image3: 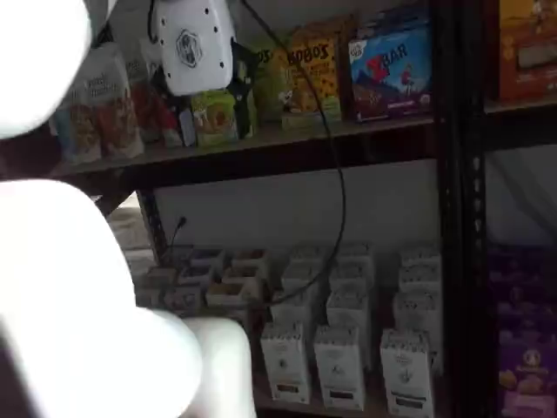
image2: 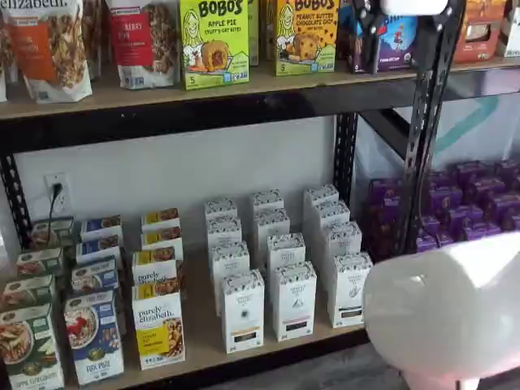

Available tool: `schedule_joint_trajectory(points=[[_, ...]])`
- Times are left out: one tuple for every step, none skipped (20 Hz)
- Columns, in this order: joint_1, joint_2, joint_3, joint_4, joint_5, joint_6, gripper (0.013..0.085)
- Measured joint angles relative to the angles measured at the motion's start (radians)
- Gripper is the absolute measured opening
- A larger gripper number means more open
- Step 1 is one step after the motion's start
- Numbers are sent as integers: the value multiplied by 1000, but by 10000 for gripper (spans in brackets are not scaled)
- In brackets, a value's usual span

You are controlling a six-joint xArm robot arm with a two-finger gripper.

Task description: Pick up the white box with a green strip in the middle, on the bottom shelf, the sixth box from the left

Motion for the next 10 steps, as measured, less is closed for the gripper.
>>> schedule_joint_trajectory(points=[[-70, -44, 43, 76, -72, -41, 850], [-77, -49, 48, 87, -84, -47, 850], [-78, -49, 50, 90, -90, -48, 850], [-78, -47, 51, 90, -93, -48, 850], [-78, -46, 51, 91, -96, -49, 850], [-78, -44, 51, 91, -99, -49, 850], [-78, -43, 51, 91, -100, -49, 850], [-77, -42, 52, 91, -102, -49, 850], [-78, -41, 54, 92, -103, -50, 850], [-79, -40, 56, 94, -103, -50, 850]])
